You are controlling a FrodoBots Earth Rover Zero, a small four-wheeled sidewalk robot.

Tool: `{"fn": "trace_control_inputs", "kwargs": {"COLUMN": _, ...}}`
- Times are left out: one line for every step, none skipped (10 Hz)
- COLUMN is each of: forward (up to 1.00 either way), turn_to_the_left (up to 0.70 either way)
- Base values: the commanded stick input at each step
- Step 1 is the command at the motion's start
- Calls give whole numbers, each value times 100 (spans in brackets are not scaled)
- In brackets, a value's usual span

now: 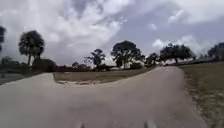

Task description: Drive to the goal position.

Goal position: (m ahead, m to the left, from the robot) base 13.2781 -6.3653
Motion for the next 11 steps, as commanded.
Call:
{"fn": "trace_control_inputs", "kwargs": {"forward": 85, "turn_to_the_left": -34}}
{"fn": "trace_control_inputs", "kwargs": {"forward": 85, "turn_to_the_left": -34}}
{"fn": "trace_control_inputs", "kwargs": {"forward": 85, "turn_to_the_left": -34}}
{"fn": "trace_control_inputs", "kwargs": {"forward": 85, "turn_to_the_left": -34}}
{"fn": "trace_control_inputs", "kwargs": {"forward": 85, "turn_to_the_left": -34}}
{"fn": "trace_control_inputs", "kwargs": {"forward": 85, "turn_to_the_left": -34}}
{"fn": "trace_control_inputs", "kwargs": {"forward": 85, "turn_to_the_left": -34}}
{"fn": "trace_control_inputs", "kwargs": {"forward": 85, "turn_to_the_left": -26}}
{"fn": "trace_control_inputs", "kwargs": {"forward": 85, "turn_to_the_left": -8}}
{"fn": "trace_control_inputs", "kwargs": {"forward": 85, "turn_to_the_left": 0}}
{"fn": "trace_control_inputs", "kwargs": {"forward": 85, "turn_to_the_left": 0}}
